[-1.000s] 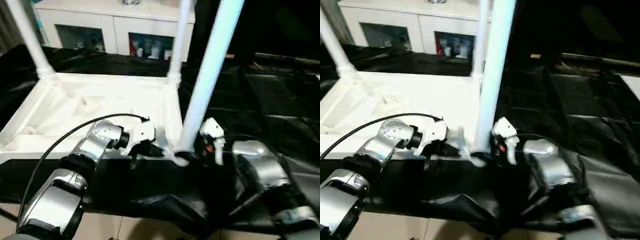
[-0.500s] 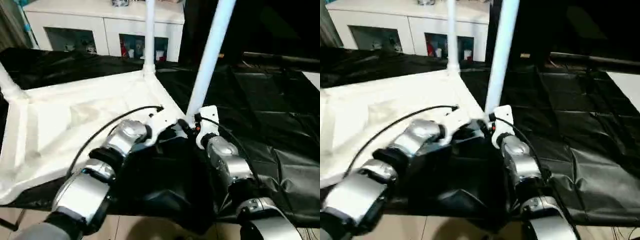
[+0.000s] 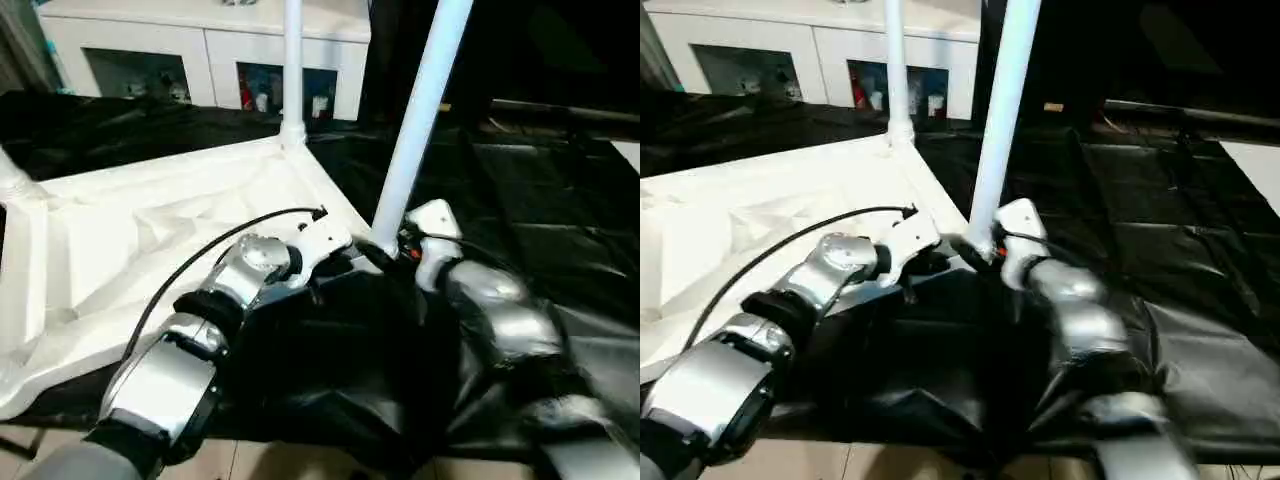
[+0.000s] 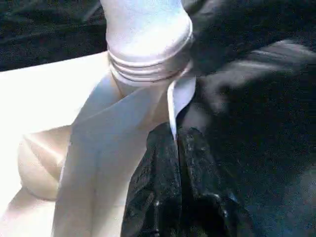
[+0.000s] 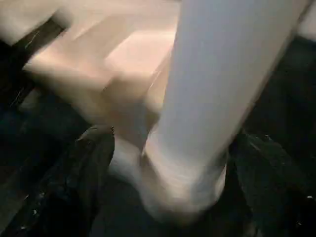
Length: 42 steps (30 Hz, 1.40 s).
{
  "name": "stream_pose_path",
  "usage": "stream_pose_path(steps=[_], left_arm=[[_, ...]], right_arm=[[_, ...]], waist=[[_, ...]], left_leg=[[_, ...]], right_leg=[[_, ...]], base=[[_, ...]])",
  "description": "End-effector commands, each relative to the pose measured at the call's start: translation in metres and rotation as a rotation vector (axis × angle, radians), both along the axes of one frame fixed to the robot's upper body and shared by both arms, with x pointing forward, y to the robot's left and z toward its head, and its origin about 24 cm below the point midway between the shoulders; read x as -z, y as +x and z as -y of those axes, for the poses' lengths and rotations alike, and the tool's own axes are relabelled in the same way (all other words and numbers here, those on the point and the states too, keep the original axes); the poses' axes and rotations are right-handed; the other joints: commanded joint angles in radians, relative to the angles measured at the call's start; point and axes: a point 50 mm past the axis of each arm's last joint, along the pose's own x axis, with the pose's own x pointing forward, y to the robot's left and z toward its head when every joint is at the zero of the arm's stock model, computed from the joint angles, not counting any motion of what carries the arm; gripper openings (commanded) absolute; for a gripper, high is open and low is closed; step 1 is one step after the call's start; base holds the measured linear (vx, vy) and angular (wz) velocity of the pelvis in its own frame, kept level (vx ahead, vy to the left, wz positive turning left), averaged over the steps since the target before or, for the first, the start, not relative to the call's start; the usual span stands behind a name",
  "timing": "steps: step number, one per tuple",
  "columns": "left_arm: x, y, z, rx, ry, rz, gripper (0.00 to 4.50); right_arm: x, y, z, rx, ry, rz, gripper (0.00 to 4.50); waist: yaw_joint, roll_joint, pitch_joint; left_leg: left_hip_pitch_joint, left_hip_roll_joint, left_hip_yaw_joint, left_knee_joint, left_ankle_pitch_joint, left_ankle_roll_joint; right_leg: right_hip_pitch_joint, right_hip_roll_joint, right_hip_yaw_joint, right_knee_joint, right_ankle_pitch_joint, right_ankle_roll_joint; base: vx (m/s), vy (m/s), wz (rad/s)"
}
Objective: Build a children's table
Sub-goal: Rotate leg to tighten
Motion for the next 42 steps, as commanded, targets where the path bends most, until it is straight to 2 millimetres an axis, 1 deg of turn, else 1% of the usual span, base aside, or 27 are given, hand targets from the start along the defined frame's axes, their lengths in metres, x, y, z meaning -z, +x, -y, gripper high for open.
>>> stream_pose_path(steps=[1, 3, 4, 6, 7, 8, 10, 11, 12, 13, 18, 19, 21, 22, 25, 26, 27, 29, 32, 33, 34, 37, 38, 39, 40, 41, 42], left_arm=[[0.008, -0.012, -0.001, 0.152, 0.034, -0.051, 0.00], [0.008, -0.019, -0.002, 0.238, 0.029, -0.083, 0.00], [0.009, -0.024, -0.004, 0.308, 0.031, -0.111, 0.00], [0.009, -0.026, -0.004, 0.328, 0.038, -0.122, 0.00], [0.008, -0.026, -0.004, 0.339, 0.032, -0.122, 0.00], [0.006, -0.027, -0.003, 0.354, 0.023, -0.127, 0.00], [0.005, -0.027, -0.002, 0.367, 0.016, -0.131, 0.00], [0.004, -0.028, -0.002, 0.374, 0.015, -0.132, 0.00], [0.004, -0.028, -0.002, 0.375, 0.016, -0.132, 0.00], [0.003, -0.028, -0.002, 0.389, 0.016, -0.134, 0.00], [0.001, -0.028, -0.004, 0.385, 0.016, -0.131, 0.00], [0.001, -0.027, -0.004, 0.384, 0.016, -0.131, 0.00], [0.001, -0.027, -0.005, 0.378, 0.019, -0.128, 0.00], [0.001, -0.026, -0.005, 0.376, 0.020, -0.128, 0.00], [0.001, -0.026, -0.005, 0.375, 0.019, -0.128, 0.00], [0.000, -0.026, -0.005, 0.374, 0.019, -0.128, 0.00], [0.000, -0.026, -0.005, 0.374, 0.019, -0.128, 0.00], [0.000, -0.026, -0.006, 0.371, 0.020, -0.129, 0.00], [0.001, -0.026, -0.006, 0.368, 0.023, -0.129, 0.00], [0.002, -0.025, -0.006, 0.343, 0.025, -0.125, 0.00], [0.002, -0.023, -0.006, 0.311, 0.024, -0.121, 0.00], [0.003, -0.020, -0.005, 0.270, 0.022, -0.115, 0.00], [0.003, -0.016, -0.003, 0.212, 0.013, -0.093, 0.00], [0.003, -0.014, -0.001, 0.180, 0.005, -0.087, 0.00], [0.003, -0.012, 0.001, 0.149, 0.002, -0.075, 0.00], [0.003, -0.012, 0.002, 0.145, 0.001, -0.074, 0.00], [0.003, -0.006, 0.008, 0.062, -0.011, -0.048, 0.00]], right_arm=[[0.003, -0.010, -0.002, -0.128, 0.001, -0.050, 3.86], [0.004, -0.014, 0.002, -0.168, -0.006, -0.063, 3.86], [0.003, -0.016, 0.003, -0.194, -0.007, -0.072, 3.86], [0.002, -0.018, 0.003, -0.223, -0.003, -0.086, 3.86], [0.002, -0.018, 0.003, -0.235, -0.006, -0.093, 3.86], [0.002, -0.019, 0.002, -0.247, -0.009, -0.101, 3.86], [0.001, -0.019, 0.002, -0.255, -0.012, -0.107, 3.86], [0.001, -0.020, 0.001, -0.273, -0.013, -0.119, 3.86], [0.001, -0.021, 0.001, -0.287, -0.017, -0.123, 3.86], [0.002, -0.022, 0.001, -0.301, -0.022, -0.131, 3.86], [0.004, -0.024, 0.002, -0.328, -0.035, -0.158, 3.86], [0.005, -0.024, 0.002, -0.328, -0.038, -0.159, 3.70], [0.006, -0.024, 0.003, -0.325, -0.042, -0.162, 3.70], [0.005, -0.023, 0.003, -0.316, -0.040, -0.161, 3.42], [0.005, -0.022, 0.003, -0.303, -0.030, -0.161, 3.31], [0.005, -0.022, 0.003, -0.304, -0.030, -0.162, 3.12], [0.005, -0.022, 0.003, -0.304, -0.029, -0.162, 3.12], [0.005, -0.022, 0.004, -0.302, -0.029, -0.165, 2.87], [0.007, -0.023, 0.004, -0.298, -0.034, -0.169, 2.75], [0.011, -0.024, 0.005, -0.283, -0.043, -0.174, 2.75], [0.013, -0.023, 0.005, -0.258, -0.044, -0.173, 2.72], [0.015, -0.021, 0.005, -0.212, -0.042, -0.167, 2.69], [0.019, -0.013, 0.004, -0.087, -0.021, -0.143, 2.69], [0.021, -0.009, 0.004, -0.009, -0.002, -0.135, 2.69], [0.023, -0.005, 0.003, 0.068, 0.018, -0.132, 2.69], [0.023, -0.004, 0.003, 0.079, 0.021, -0.132, 2.68], [0.028, 0.001, -0.001, 0.221, 0.082, -0.147, 2.68]], waist=[[0.005, -0.007, -0.064], [0.005, -0.005, -0.063], [0.006, -0.004, -0.061], [0.006, -0.001, -0.060], [0.007, 0.000, -0.058], [0.011, 0.001, -0.059], [0.017, 0.001, -0.057], [0.026, 0.001, -0.059], [0.028, 0.000, -0.059], [0.027, -0.002, -0.060], [0.028, -0.001, -0.062], [0.028, -0.002, -0.063], [0.028, 0.000, -0.062], [0.029, -0.001, -0.063], [0.028, -0.001, -0.062], [0.029, 0.000, -0.063], [0.029, 0.000, -0.062], [0.029, 0.000, -0.062], [0.029, 0.000, -0.062], [0.029, 0.003, -0.061], [0.028, 0.001, -0.062], [0.026, 0.001, -0.057], [0.021, 0.004, -0.052], [0.019, 0.004, -0.050], [0.014, 0.003, -0.050], [0.012, 0.000, -0.051], [0.007, 0.002, -0.049]], left_leg=[[-0.011, 0.001, 0.011, -0.059, -0.178, 0.145], [-0.010, 0.002, 0.011, -0.061, -0.192, 0.137], [-0.006, 0.005, 0.011, -0.063, -0.201, 0.131], [-0.003, 0.007, 0.010, -0.065, -0.212, 0.119], [0.003, 0.008, 0.013, -0.065, -0.222, 0.116], [0.011, 0.009, 0.015, -0.065, -0.234, 0.107], [0.009, 0.010, 0.016, -0.067, -0.235, 0.101], [0.010, 0.011, 0.017, -0.067, -0.228, 0.094], [0.009, 0.011, 0.017, -0.067, -0.225, 0.094], [0.000, 0.009, 0.014, -0.068, -0.212, 0.091], [0.000, 0.009, 0.014, -0.066, -0.187, 0.096], [0.000, 0.009, 0.015, -0.065, -0.183, 0.096], [0.000, 0.008, 0.015, -0.065, -0.180, 0.096], [0.000, 0.008, 0.015, -0.065, -0.177, 0.096], [0.001, 0.008, 0.015, -0.065, -0.183, 0.094], [0.001, 0.008, 0.015, -0.065, -0.183, 0.093], [0.001, 0.007, 0.015, -0.065, -0.184, 0.093], [0.000, 0.007, 0.015, -0.065, -0.189, 0.091], [0.001, 0.007, 0.015, -0.065, -0.192, 0.089], [0.001, 0.007, 0.014, -0.066, -0.192, 0.088], [0.000, 0.008, 0.015, -0.065, -0.189, 0.088], [0.002, 0.006, 0.014, -0.067, -0.220, 0.081], [0.004, 0.004, 0.014, -0.069, -0.263, 0.067], [0.006, 0.003, 0.012, -0.070, -0.282, 0.059], [0.008, 0.000, 0.008, -0.070, -0.306, 0.042], [0.008, -0.002, 0.008, -0.070, -0.303, 0.037], [0.004, -0.003, 0.006, -0.071, -0.300, 0.036]], right_leg=[[0.071, -0.044, 0.042, -0.061, -0.246, -0.216], [0.069, -0.045, 0.041, -0.064, -0.268, -0.223], [0.066, -0.046, 0.042, -0.065, -0.276, -0.230], [0.063, -0.042, 0.042, -0.065, -0.286, -0.230], [0.058, -0.041, 0.043, -0.068, -0.293, -0.229], [0.054, -0.042, 0.045, -0.067, -0.291, -0.237], [0.055, -0.041, 0.047, -0.065, -0.279, -0.242], [0.056, -0.042, 0.048, -0.062, -0.267, -0.241], [0.057, -0.041, 0.048, -0.060, -0.261, -0.241], [0.064, -0.042, 0.047, -0.057, -0.256, -0.233], [0.064, -0.044, 0.047, -0.056, -0.239, -0.231], [0.064, -0.043, 0.047, -0.055, -0.231, -0.233], [0.065, -0.043, 0.047, -0.054, -0.223, -0.234], [0.066, -0.043, 0.048, -0.053, -0.219, -0.235], [0.065, -0.043, 0.047, -0.055, -0.233, -0.232], [0.065, -0.043, 0.047, -0.055, -0.234, -0.232], [0.065, -0.043, 0.047, -0.056, -0.236, -0.232], [0.065, -0.043, 0.047, -0.056, -0.239, -0.230], [0.065, -0.043, 0.047, -0.057, -0.243, -0.228], [0.065, -0.043, 0.047, -0.057, -0.242, -0.229], [0.065, -0.042, 0.047, -0.056, -0.235, -0.230], [0.062, -0.043, 0.045, -0.064, -0.291, -0.218], [0.055, -0.043, 0.044, -0.074, -0.379, -0.191], [0.053, -0.043, 0.041, -0.079, -0.419, -0.179], [0.051, -0.042, 0.037, -0.086, -0.490, -0.149], [0.051, -0.043, 0.037, -0.090, -0.514, -0.132], [0.051, -0.042, 0.036, -0.092, -0.527, -0.122]], base=[[0.000, 0.000, 0.00], [0.000, 0.000, 0.00], [0.000, 0.000, 0.00], [0.000, 0.000, 0.00], [0.000, 0.000, 0.00], [0.000, 0.000, 0.00], [0.000, 0.000, 0.00], [0.000, 0.000, 0.00], [0.000, 0.000, 0.00], [0.000, 0.000, 0.00], [0.000, 0.000, 0.00], [0.000, 0.000, 0.00], [0.000, 0.000, 0.00], [0.000, 0.000, 0.00], [0.000, 0.000, 0.00], [0.000, 0.000, 0.00], [0.000, 0.000, 0.00], [0.000, 0.000, 0.00], [0.000, 0.000, 0.00], [0.000, 0.000, 0.00], [0.000, 0.000, 0.00], [0.000, 0.000, 0.00], [0.000, 0.000, 0.00], [0.000, 0.000, 0.00], [0.000, 0.000, 0.00], [0.000, 0.000, 0.00], [0.000, 0.000, 0.00]])
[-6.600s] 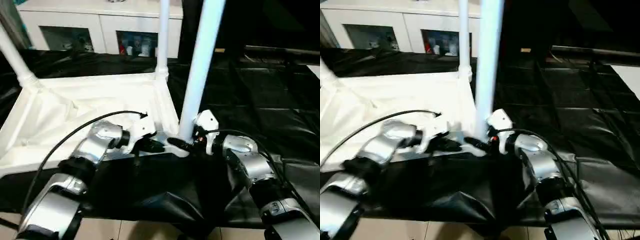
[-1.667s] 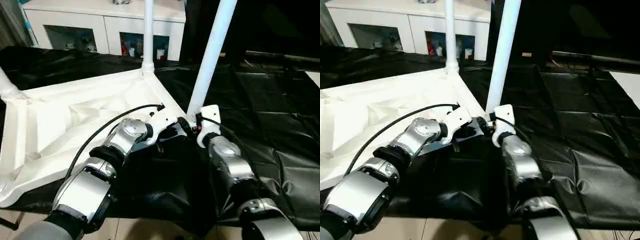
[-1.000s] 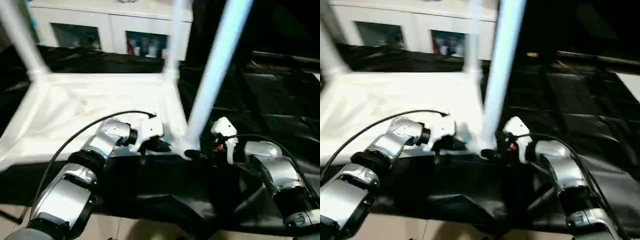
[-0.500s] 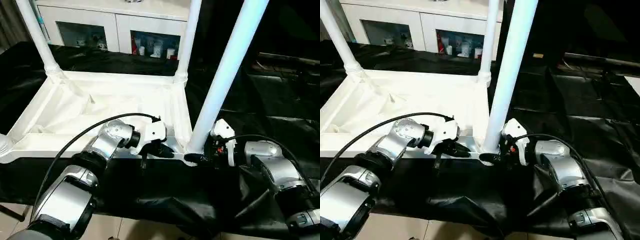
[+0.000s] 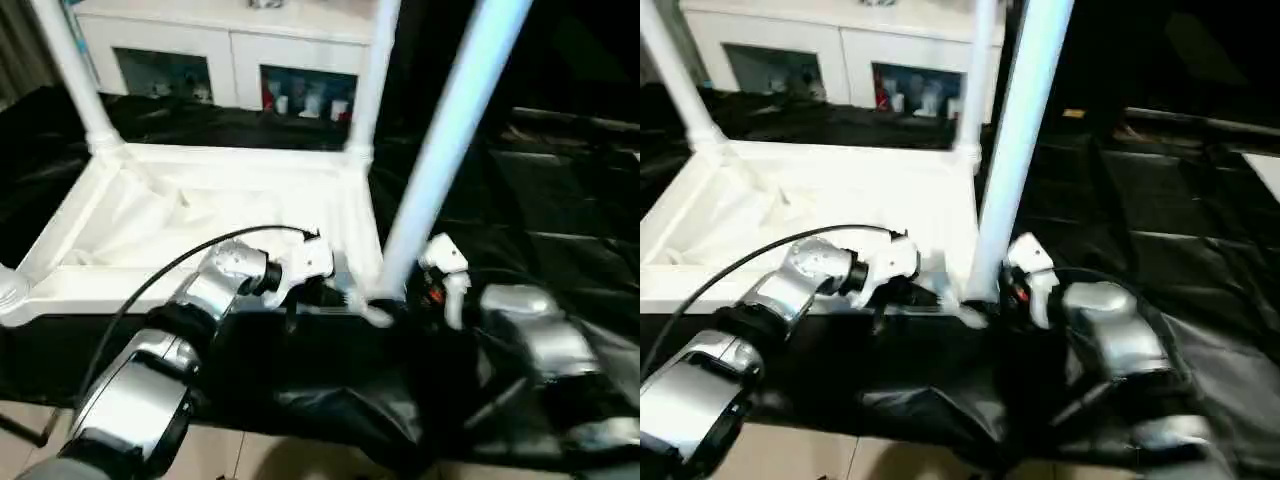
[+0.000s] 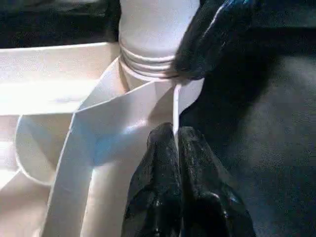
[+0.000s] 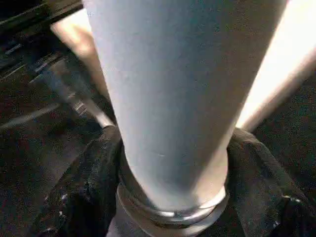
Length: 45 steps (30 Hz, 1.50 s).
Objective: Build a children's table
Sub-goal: Rotate leg to tighten
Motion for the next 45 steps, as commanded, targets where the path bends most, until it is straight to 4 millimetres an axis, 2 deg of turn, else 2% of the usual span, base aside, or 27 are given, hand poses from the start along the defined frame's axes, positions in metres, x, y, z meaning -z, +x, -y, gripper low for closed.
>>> stream_pose_path(steps=[1, 2, 3, 4, 5, 6, 7, 8, 9, 10, 13, 15, 16, 17, 19, 20, 21, 24, 26, 28, 29, 32, 34, 38, 40, 43, 45], left_arm=[[0.001, 0.004, 0.012, -0.078, -0.008, 0.020, 0.00], [0.000, 0.011, 0.020, -0.177, -0.010, 0.042, 0.00], [0.000, 0.012, 0.023, -0.205, -0.010, 0.046, 0.00], [0.000, 0.013, 0.026, -0.227, -0.015, 0.044, 0.00], [-0.001, 0.014, 0.028, -0.247, -0.023, 0.045, 0.00], [-0.002, 0.015, 0.030, -0.256, -0.026, 0.046, 0.00], [-0.003, 0.017, 0.035, -0.292, -0.031, 0.057, 0.00], [-0.003, 0.017, 0.037, -0.305, -0.029, 0.065, 0.00], [-0.003, 0.017, 0.040, -0.307, -0.028, 0.068, 0.00], [-0.003, 0.017, 0.041, -0.298, -0.029, 0.066, 0.00], [-0.003, 0.015, 0.045, -0.269, -0.026, 0.066, 0.00], [-0.002, 0.014, 0.046, -0.254, -0.021, 0.069, 0.00], [-0.002, 0.014, 0.046, -0.248, -0.018, 0.071, 0.00], [-0.001, 0.013, 0.045, -0.229, -0.014, 0.073, 0.00], [0.000, 0.012, 0.043, -0.212, -0.006, 0.077, 0.00], [0.000, 0.012, 0.043, -0.201, -0.003, 0.078, 0.00], [0.001, 0.011, 0.042, -0.191, -0.001, 0.078, 0.00], [0.003, 0.009, 0.038, -0.145, 0.010, 0.070, 0.00], [0.004, 0.006, 0.033, -0.099, 0.017, 0.061, 0.00], [0.006, 0.002, 0.027, -0.024, 0.020, 0.039, 0.00], [0.006, 0.002, 0.027, -0.024, 0.020, 0.039, 0.00], [0.009, -0.008, 0.017, 0.121, 0.034, -0.013, 0.00], [0.009, -0.010, 0.015, 0.146, 0.038, -0.024, 0.00], [0.006, -0.016, 0.009, 0.243, 0.016, -0.064, 0.00], [0.005, -0.017, 0.008, 0.255, 0.010, -0.069, 0.00], [0.004, -0.017, 0.005, 0.258, 0.008, -0.062, 0.00], [0.004, -0.017, 0.004, 0.258, 0.009, -0.061, 0.00]], right_arm=[[0.009, 0.007, 0.008, 0.205, 0.006, -0.043, 2.68], [0.014, 0.014, 0.003, 0.407, 0.040, -0.059, 2.68], [0.016, 0.016, 0.002, 0.469, 0.047, -0.071, 2.68], [0.017, 0.017, 0.001, 0.519, 0.041, -0.072, 2.68], [0.018, 0.018, 0.000, 0.556, 0.036, -0.066, 2.67], [0.018, 0.019, -0.001, 0.571, 0.038, -0.065, 2.67], [0.018, 0.022, -0.005, 0.661, 0.034, -0.044, 2.67], [0.017, 0.024, -0.006, 0.705, 0.030, -0.032, 2.67], [0.017, 0.025, -0.008, 0.733, 0.043, -0.029, 2.67], [0.015, 0.026, -0.010, 0.749, 0.051, -0.019, 2.67], [0.010, 0.029, -0.016, 0.737, 0.056, 0.022, 2.67], [0.007, 0.030, -0.019, 0.707, 0.079, 0.037, 2.67], [0.005, 0.030, -0.020, 0.689, 0.093, 0.046, 3.02], [-0.001, 0.030, -0.019, 0.619, 0.127, 0.080, 3.23], [-0.006, 0.029, -0.017, 0.565, 0.138, 0.112, 3.37], [-0.008, 0.029, -0.015, 0.555, 0.134, 0.121, 3.45], [-0.009, 0.028, -0.013, 0.530, 0.137, 0.120, 3.57], [-0.014, 0.026, -0.004, 0.425, 0.143, 0.112, 3.81], [-0.016, 0.019, 0.004, 0.263, 0.074, 0.107, 4.01], [-0.017, 0.008, 0.013, 0.083, 0.007, 0.093, 4.01], [-0.017, 0.008, 0.013, 0.083, 0.007, 0.093, 4.01], [-0.018, -0.008, 0.025, -0.135, -0.045, 0.052, 4.01], [-0.018, -0.011, 0.026, -0.168, -0.049, 0.043, 4.01], [-0.017, -0.014, 0.026, -0.227, -0.074, 0.027, 4.01], [-0.017, -0.014, 0.024, -0.229, -0.066, 0.022, 4.01], [-0.016, -0.014, 0.020, -0.250, -0.061, 0.007, 3.67], [-0.016, -0.015, 0.019, -0.262, -0.062, 0.000, 3.62]], waist=[[-0.006, 0.000, -0.051], [-0.016, 0.004, -0.051], [-0.022, -0.001, -0.056], [-0.026, -0.001, -0.057], [-0.027, 0.004, -0.057], [-0.028, 0.003, -0.057], [-0.029, 0.003, -0.057], [-0.035, 0.006, -0.061], [-0.034, 0.007, -0.062], [-0.034, 0.007, -0.062], [-0.034, 0.011, -0.065], [-0.034, 0.009, -0.066], [-0.034, 0.011, -0.068], [-0.035, 0.008, -0.068], [-0.033, 0.007, -0.069], [-0.032, 0.003, -0.069], [-0.030, 0.005, -0.070], [-0.025, 0.001, -0.067], [-0.019, 0.001, -0.064], [-0.013, -0.004, -0.064], [-0.009, -0.005, -0.064], [-0.007, -0.010, -0.065], [-0.005, -0.009, -0.065], [-0.006, -0.009, -0.065], [-0.001, -0.008, -0.065], [0.006, -0.009, -0.067], [0.010, -0.011, -0.067]], left_leg=[[-0.001, -0.003, 0.004, -0.072, -0.299, 0.038], [0.001, -0.007, 0.004, -0.068, -0.309, 0.032], [-0.002, -0.006, -0.002, -0.070, -0.299, 0.022], [-0.010, -0.007, -0.003, -0.071, -0.281, 0.022], [-0.013, -0.006, -0.003, -0.073, -0.267, 0.029], [-0.011, -0.005, -0.001, -0.071, -0.266, 0.035], [-0.010, -0.006, 0.001, -0.070, -0.266, 0.041], [-0.010, -0.006, 0.002, -0.069, -0.254, 0.041], [-0.011, -0.007, 0.004, -0.068, -0.237, 0.048], [-0.011, -0.007, 0.007, -0.067, -0.232, 0.054], [-0.014, -0.005, 0.008, -0.066, -0.195, 0.075], [-0.014, -0.004, 0.008, -0.065, -0.185, 0.085], [-0.015, -0.003, 0.008, -0.064, -0.166, 0.098], [-0.015, -0.002, 0.008, -0.064, -0.167, 0.105], [-0.014, -0.001, 0.009, -0.062, -0.162, 0.124], [-0.014, -0.001, 0.010, -0.061, -0.157, 0.131], [-0.014, -0.001, 0.010, -0.061, -0.152, 0.131], [-0.012, 0.000, 0.011, -0.061, -0.165, 0.146], [-0.011, 0.001, 0.012, -0.062, -0.175, 0.140], [-0.011, 0.001, 0.013, -0.061, -0.187, 0.143], [-0.013, 0.002, 0.012, -0.061, -0.186, 0.142], [-0.015, 0.003, 0.012, -0.060, -0.188, 0.141], [-0.015, 0.004, 0.010, -0.061, -0.186, 0.141], [-0.011, 0.007, 0.010, -0.063, -0.195, 0.125], [-0.008, 0.009, 0.011, -0.063, -0.189, 0.119], [-0.008, 0.010, 0.012, -0.063, -0.169, 0.119], [-0.009, 0.009, 0.013, -0.061, -0.163, 0.121]], right_leg=[[0.044, -0.040, 0.032, -0.091, -0.523, -0.128], [0.036, -0.039, 0.029, -0.097, -0.550, -0.115], [0.043, -0.041, 0.026, -0.094, -0.542, -0.113], [0.049, -0.039, 0.026, -0.089, -0.522, -0.111], [0.048, -0.038, 0.026, -0.090, -0.496, -0.114], [0.045, -0.039, 0.027, -0.091, -0.481, -0.120], [0.044, -0.038, 0.028, -0.091, -0.466, -0.129], [0.043, -0.039, 0.031, -0.085, -0.418, -0.153], [0.047, -0.037, 0.032, -0.080, -0.374, -0.167], [0.045, -0.037, 0.034, -0.080, -0.358, -0.174], [0.053, -0.038, 0.035, -0.070, -0.273, -0.207], [0.056, -0.037, 0.036, -0.066, -0.242, -0.218], [0.058, -0.038, 0.036, -0.060, -0.197, -0.234], [0.060, -0.037, 0.036, -0.059, -0.189, -0.239], [0.062, -0.040, 0.037, -0.057, -0.169, -0.254], [0.064, -0.039, 0.037, -0.057, -0.165, -0.256], [0.064, -0.041, 0.038, -0.054, -0.161, -0.258], [0.065, -0.041, 0.037, -0.060, -0.200, -0.251], [0.061, -0.041, 0.038, -0.064, -0.235, -0.240], [0.063, -0.040, 0.038, -0.067, -0.255, -0.230], [0.065, -0.043, 0.039, -0.066, -0.260, -0.226], [0.064, -0.043, 0.039, -0.067, -0.277, -0.220], [0.065, -0.044, 0.038, -0.065, -0.277, -0.224], [0.058, -0.044, 0.038, -0.066, -0.301, -0.228], [0.056, -0.045, 0.040, -0.063, -0.289, -0.236], [0.058, -0.043, 0.040, -0.057, -0.251, -0.239], [0.059, -0.042, 0.040, -0.054, -0.237, -0.240]], base=[[0.000, 0.000, 0.00], [0.000, 0.000, 0.00], [0.000, 0.000, 0.00], [0.000, 0.000, 0.00], [0.000, 0.000, 0.00], [0.000, 0.000, 0.00], [0.000, 0.000, 0.00], [0.000, 0.000, 0.00], [0.000, 0.000, 0.00], [0.000, 0.000, 0.00], [0.000, 0.000, 0.00], [0.000, 0.000, 0.00], [0.000, 0.000, 0.00], [0.000, 0.000, 0.00], [0.000, 0.000, 0.00], [0.000, 0.000, 0.00], [0.000, 0.000, 0.00], [0.000, 0.000, 0.00], [0.000, 0.000, 0.00], [0.000, 0.000, 0.00], [0.000, 0.000, 0.00], [0.000, 0.000, 0.00], [0.000, 0.000, 0.00], [0.000, 0.000, 0.00], [0.000, 0.000, 0.00], [0.000, 0.000, 0.00], [0.000, 0.000, 0.00]])
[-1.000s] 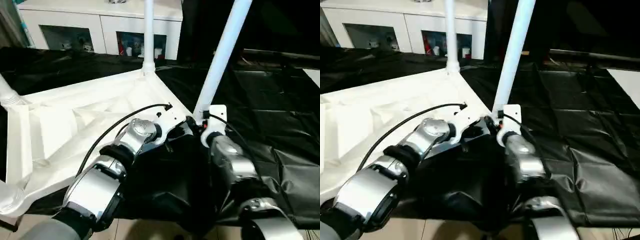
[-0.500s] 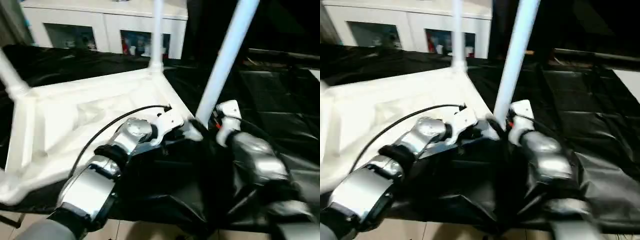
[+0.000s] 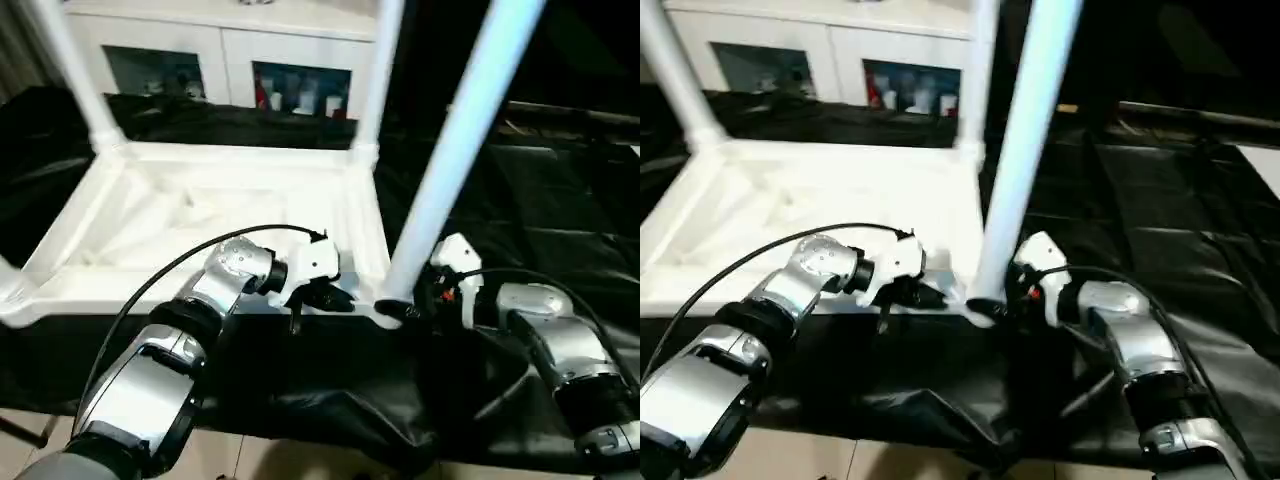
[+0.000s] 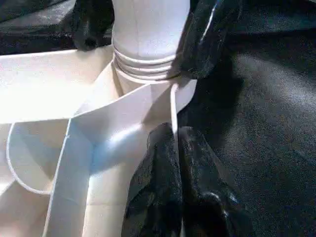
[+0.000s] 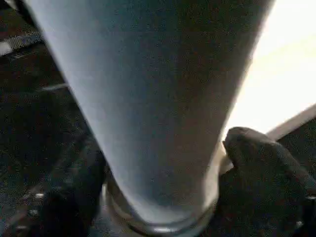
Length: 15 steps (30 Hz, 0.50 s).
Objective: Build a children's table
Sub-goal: Rotate leg to tighten
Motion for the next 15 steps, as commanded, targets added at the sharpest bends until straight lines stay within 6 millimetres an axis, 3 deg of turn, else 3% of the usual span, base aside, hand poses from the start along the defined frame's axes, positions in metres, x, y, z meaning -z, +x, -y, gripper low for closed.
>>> stream_pose_path(steps=[1, 6, 15], left_arm=[[0.0064, -0.0061, 0.0011, 0.046, 0.026, -0.025, 0.00], [0.0066, -0.0061, -0.0016, 0.041, 0.028, -0.028, 0.00], [0.0066, -0.0045, -0.0026, 0.012, 0.033, -0.029, 0.00]], right_arm=[[-0.0037, 0.0010, -0.0026, -0.019, -0.006, 0.001, 3.49], [-0.0018, -0.0005, -0.0010, -0.036, -0.014, -0.025, 2.91], [0.0011, 0.0023, 0.0016, 0.031, -0.005, -0.029, 2.66]], waist=[[0.000, -0.012, -0.068], [0.002, -0.014, -0.068], [0.002, -0.011, -0.068]], left_leg=[[-0.003, 0.007, 0.012, -0.062, -0.159, 0.119], [-0.003, 0.007, 0.013, -0.061, -0.148, 0.119], [-0.003, 0.005, 0.013, -0.060, -0.143, 0.116]], right_leg=[[0.067, -0.043, 0.041, -0.055, -0.241, -0.230], [0.066, -0.043, 0.041, -0.054, -0.241, -0.227], [0.067, -0.042, 0.041, -0.055, -0.241, -0.223]], base=[[0.000, 0.000, 0.00], [0.000, 0.000, 0.00], [0.000, 0.000, 0.00]])
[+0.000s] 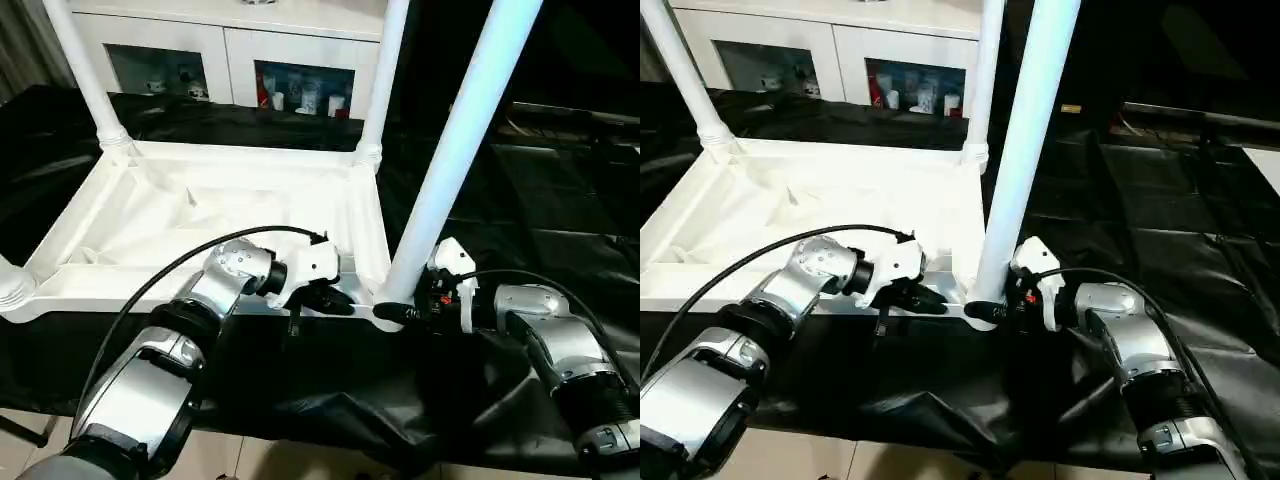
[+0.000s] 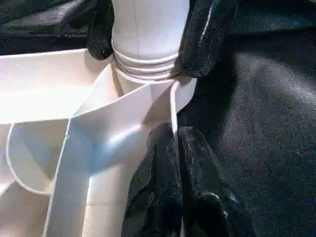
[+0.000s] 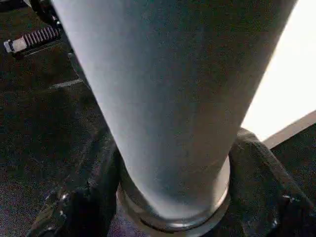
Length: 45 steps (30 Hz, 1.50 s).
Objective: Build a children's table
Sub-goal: Rotate leg to tighten
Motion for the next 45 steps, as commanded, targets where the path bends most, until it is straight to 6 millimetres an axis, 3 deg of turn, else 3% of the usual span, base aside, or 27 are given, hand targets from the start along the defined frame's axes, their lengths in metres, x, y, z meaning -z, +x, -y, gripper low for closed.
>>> stream_pose_path(steps=[1, 4, 6, 8, 11, 13, 17, 22, 23, 24, 28, 29, 31, 33, 36, 38, 41, 45], left_arm=[[0.007, -0.003, 0.000, 0.011, 0.033, -0.024, 0.00], [0.008, 0.003, 0.004, -0.087, 0.033, -0.005, 0.00], [0.009, 0.011, 0.013, -0.211, 0.042, 0.038, 0.00], [0.005, 0.018, 0.027, -0.314, 0.014, 0.070, 0.00], [0.003, 0.021, 0.034, -0.354, 0.010, 0.094, 0.00], [0.001, 0.023, 0.044, -0.381, 0.014, 0.137, 0.00], [0.000, 0.023, 0.050, -0.371, 0.013, 0.144, 0.00], [0.000, 0.020, 0.054, -0.317, 0.006, 0.149, 0.00], [0.000, 0.019, 0.055, -0.312, 0.002, 0.157, 0.00], [0.000, 0.019, 0.056, -0.309, 0.000, 0.164, 0.00], [-0.003, 0.017, 0.060, -0.278, -0.041, 0.189, 0.00], [-0.003, 0.017, 0.060, -0.279, -0.049, 0.194, 0.00], [-0.005, 0.016, 0.062, -0.266, -0.079, 0.188, 0.00], [-0.007, 0.016, 0.062, -0.263, -0.106, 0.150, 0.00], [-0.010, 0.017, 0.063, -0.260, -0.128, 0.134, 0.55], [-0.012, 0.017, 0.063, -0.252, -0.145, 0.128, 0.55], [-0.016, 0.019, 0.060, -0.238, -0.159, 0.143, 0.90], [-0.022, 0.023, 0.054, -0.265, -0.187, 0.158, 1.11]], right_arm=[[0.001, 0.004, 0.003, 0.066, -0.010, 0.002, 2.66], [0.009, 0.013, 0.003, 0.256, -0.006, 0.006, 2.65], [0.024, 0.021, -0.001, 0.527, 0.008, -0.011, 2.65], [0.034, 0.024, -0.008, 0.729, 0.041, -0.040, 2.65], [0.038, 0.026, -0.011, 0.823, 0.053, -0.053, 2.65], [0.040, 0.030, -0.009, 0.998, 0.056, -0.045, 2.65], [0.038, 0.032, -0.007, 1.075, 0.051, -0.023, 2.65], [0.034, 0.033, -0.015, 1.012, 0.064, 0.004, 2.65], [0.032, 0.033, -0.017, 0.999, 0.075, 0.024, 2.65], [0.030, 0.033, -0.018, 0.990, 0.081, 0.038, 3.21], [0.016, 0.030, -0.018, 0.924, 0.122, 0.120, 3.38], [0.013, 0.029, -0.016, 0.918, 0.114, 0.133, 3.67], [0.007, 0.024, -0.007, 0.859, 0.063, 0.160, 3.74], [0.004, 0.016, -0.001, 0.781, 0.046, 0.140, 3.74], [0.002, 0.007, 0.009, 0.726, 0.011, 0.140, 3.77], [0.000, 0.002, 0.016, 0.708, -0.002, 0.149, 3.77], [-0.004, -0.009, 0.021, 0.607, -0.002, 0.146, 3.77], [-0.009, -0.019, 0.021, 0.505, 0.056, 0.113, 3.77]], waist=[[-0.001, -0.010, -0.067], [-0.010, -0.013, -0.063], [-0.019, -0.012, -0.060], [-0.029, -0.014, -0.058], [-0.034, -0.015, -0.057], [-0.036, -0.012, -0.058], [-0.033, -0.014, -0.062], [-0.033, -0.012, -0.064], [-0.032, -0.023, -0.065], [-0.029, -0.019, -0.064], [-0.023, -0.023, -0.065], [-0.015, -0.021, -0.068], [-0.013, -0.020, -0.068], [0.000, -0.021, -0.066], [0.009, -0.018, -0.066], [0.014, -0.019, -0.067], [0.016, -0.017, -0.066], [0.015, -0.020, -0.065]], left_leg=[[-0.001, 0.006, 0.013, -0.061, -0.147, 0.113], [-0.003, 0.000, 0.011, -0.063, -0.189, 0.083], [0.004, -0.002, 0.010, -0.066, -0.217, 0.052], [0.003, -0.003, 0.006, -0.068, -0.241, 0.034], [0.003, -0.006, 0.006, -0.068, -0.263, 0.043], [0.008, -0.005, 0.007, -0.067, -0.268, 0.046], [0.002, -0.005, 0.007, -0.069, -0.240, 0.057], [0.001, -0.002, 0.008, -0.068, -0.225, 0.069], [-0.001, -0.003, 0.010, -0.067, -0.222, 0.075], [-0.001, -0.004, 0.009, -0.068, -0.217, 0.077], [0.001, -0.003, 0.011, -0.067, -0.197, 0.086], [0.009, -0.001, 0.014, -0.064, -0.180, 0.094], [0.003, 0.000, 0.013, -0.065, -0.149, 0.106], [0.004, 0.000, 0.014, -0.064, -0.136, 0.117], [0.000, -0.001, 0.013, -0.064, -0.139, 0.123], [0.001, 0.000, 0.013, -0.063, -0.141, 0.119], [0.002, 0.001, 0.012, -0.063, -0.163, 0.116], [-0.006, -0.001, 0.009, -0.063, -0.171, 0.129]], right_leg=[[0.064, -0.043, 0.041, -0.055, -0.244, -0.225], [0.063, -0.042, 0.038, -0.067, -0.346, -0.190], [0.052, -0.041, 0.037, -0.077, -0.433, -0.155], [0.052, -0.042, 0.033, -0.083, -0.479, -0.133], [0.050, -0.040, 0.032, -0.092, -0.491, -0.122], [0.044, -0.040, 0.034, -0.094, -0.474, -0.128], [0.053, -0.039, 0.036, -0.082, -0.390, -0.149], [0.057, -0.039, 0.038, -0.072, -0.312, -0.182], [0.059, -0.040, 0.038, -0.074, -0.315, -0.183], [0.059, -0.041, 0.038, -0.073, -0.327, -0.178], [0.059, -0.043, 0.040, -0.075, -0.330, -0.173], [0.056, -0.042, 0.044, -0.070, -0.281, -0.184], [0.062, -0.041, 0.043, -0.060, -0.230, -0.201], [0.066, -0.041, 0.044, -0.061, -0.220, -0.195], [0.068, -0.044, 0.044, -0.062, -0.233, -0.190], [0.066, -0.045, 0.044, -0.061, -0.235, -0.197], [0.067, -0.043, 0.043, -0.063, -0.233, -0.194], [0.073, -0.043, 0.040, -0.065, -0.248, -0.181]], base=[[0.000, 0.000, 0.00], [0.000, 0.000, 0.00], [0.000, 0.000, 0.00], [0.000, 0.000, 0.00], [0.000, 0.000, 0.00], [0.000, 0.000, 0.00], [0.000, 0.000, 0.00], [0.000, 0.000, 0.00], [0.000, 0.000, 0.00], [0.000, 0.000, 0.00], [0.000, 0.000, 0.00], [0.000, 0.000, 0.00], [0.000, 0.000, 0.00], [0.000, 0.000, 0.00], [0.000, 0.000, 0.00], [0.000, 0.000, 0.00], [0.000, 0.000, 0.00], [0.000, 0.000, 0.00]])
